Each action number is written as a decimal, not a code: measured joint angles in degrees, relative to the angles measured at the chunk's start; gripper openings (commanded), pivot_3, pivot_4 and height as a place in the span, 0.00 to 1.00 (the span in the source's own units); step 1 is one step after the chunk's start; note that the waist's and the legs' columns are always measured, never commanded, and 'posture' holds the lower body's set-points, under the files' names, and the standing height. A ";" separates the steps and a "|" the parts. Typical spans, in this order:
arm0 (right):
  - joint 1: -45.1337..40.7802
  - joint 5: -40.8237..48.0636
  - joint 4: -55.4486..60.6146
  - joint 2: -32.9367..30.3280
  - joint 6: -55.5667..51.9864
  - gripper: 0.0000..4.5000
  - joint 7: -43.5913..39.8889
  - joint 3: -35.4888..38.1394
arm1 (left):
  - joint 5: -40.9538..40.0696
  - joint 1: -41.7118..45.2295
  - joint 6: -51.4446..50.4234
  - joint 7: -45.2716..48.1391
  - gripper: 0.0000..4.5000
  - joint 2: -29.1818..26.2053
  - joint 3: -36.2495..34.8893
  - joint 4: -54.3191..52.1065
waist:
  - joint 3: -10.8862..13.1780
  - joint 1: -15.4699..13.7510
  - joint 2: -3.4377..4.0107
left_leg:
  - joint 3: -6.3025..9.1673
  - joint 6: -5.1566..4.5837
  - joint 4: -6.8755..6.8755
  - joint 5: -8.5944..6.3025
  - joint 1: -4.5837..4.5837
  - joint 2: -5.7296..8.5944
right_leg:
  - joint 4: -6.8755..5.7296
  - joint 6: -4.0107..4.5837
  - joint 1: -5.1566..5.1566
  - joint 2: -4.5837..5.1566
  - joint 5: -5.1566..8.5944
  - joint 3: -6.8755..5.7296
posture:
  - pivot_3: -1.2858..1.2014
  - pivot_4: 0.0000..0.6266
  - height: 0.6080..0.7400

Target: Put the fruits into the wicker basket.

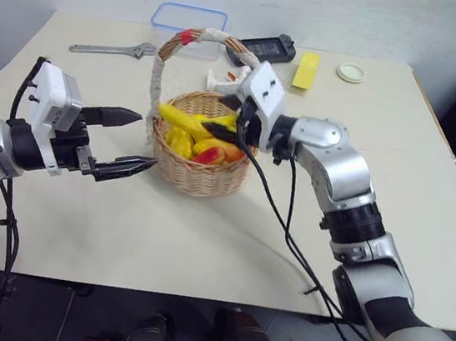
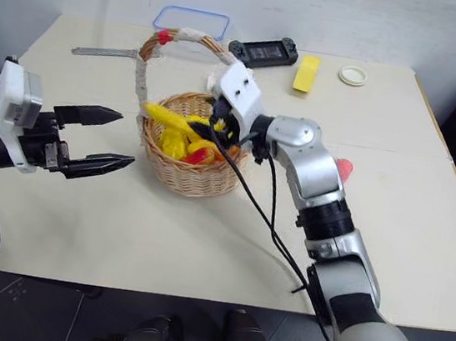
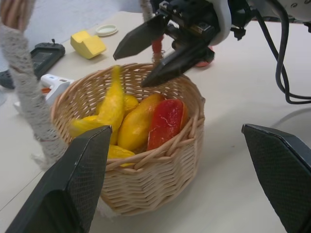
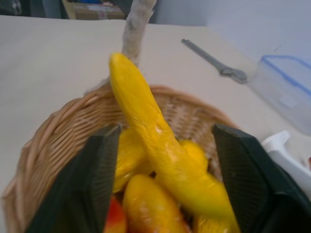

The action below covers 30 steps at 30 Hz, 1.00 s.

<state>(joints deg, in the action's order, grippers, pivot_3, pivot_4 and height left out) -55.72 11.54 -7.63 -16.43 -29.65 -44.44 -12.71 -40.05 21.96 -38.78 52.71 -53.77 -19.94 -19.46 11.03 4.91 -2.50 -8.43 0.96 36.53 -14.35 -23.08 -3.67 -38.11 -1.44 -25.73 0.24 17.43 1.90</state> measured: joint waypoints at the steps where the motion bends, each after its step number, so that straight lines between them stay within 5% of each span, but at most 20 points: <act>1: 1.57 1.57 3.05 -0.73 -2.41 0.83 0.01 0.96 | -0.03 0.63 0.00 0.02 1.00 0.15 0.74 0.05 | 0.00 -0.07 0.00 | 0.02 0.00 0.00 0.01 -0.01 0.01 | -0.02 0.00 0.00 0.00 0.00 -0.02 | 0.52 0.24 1.00; 7: 13.91 18.98 27.62 -13.66 -21.15 0.83 -1.58 17.90 | -0.45 7.61 -0.10 0.54 1.00 2.54 5.71 0.95 | -0.01 -1.62 -0.01 | 0.09 -0.07 0.04 -0.02 0.04 0.04 | 0.15 -0.08 0.17 0.02 -0.04 -0.08 | 0.52 0.24 1.00; 13: 30.83 21.57 29.22 -24.08 -29.23 1.00 2.37 33.97 | -0.55 13.71 -0.55 1.14 1.00 7.15 11.02 2.61 | -0.01 -1.58 -0.02 | -0.05 -0.33 0.28 -0.14 0.05 0.10 | 0.19 -0.28 0.25 0.03 -0.16 0.10 | 0.52 0.24 1.00; 18: 34.65 14.25 19.48 -21.29 -21.36 1.00 11.01 34.33 | -0.44 16.61 -0.51 2.62 1.00 11.03 16.16 2.48 | 0.00 -0.18 0.01 | -0.06 -0.24 0.42 -0.07 0.12 0.06 | 0.02 -0.34 0.28 -0.08 -0.20 0.17 | 0.52 0.24 1.00; 30: 19.93 11.08 -4.48 -10.06 -10.58 1.00 20.06 32.24 | 1.84 20.08 1.24 5.07 1.00 12.57 18.78 4.56 | 0.03 0.01 0.08 | -0.06 0.00 0.43 0.05 0.20 -0.09 | -0.11 -0.33 0.27 -0.39 -0.19 0.37 | 0.52 0.24 1.00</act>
<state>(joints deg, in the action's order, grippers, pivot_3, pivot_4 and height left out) -35.79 22.62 -12.11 -26.49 -40.23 -24.38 19.52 -38.20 42.04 -37.55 57.78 -41.20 -1.17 -14.90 11.07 4.91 -2.42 -8.49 0.97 36.96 -14.29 -22.88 -3.76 -38.22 -1.76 -25.45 -0.14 17.24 2.26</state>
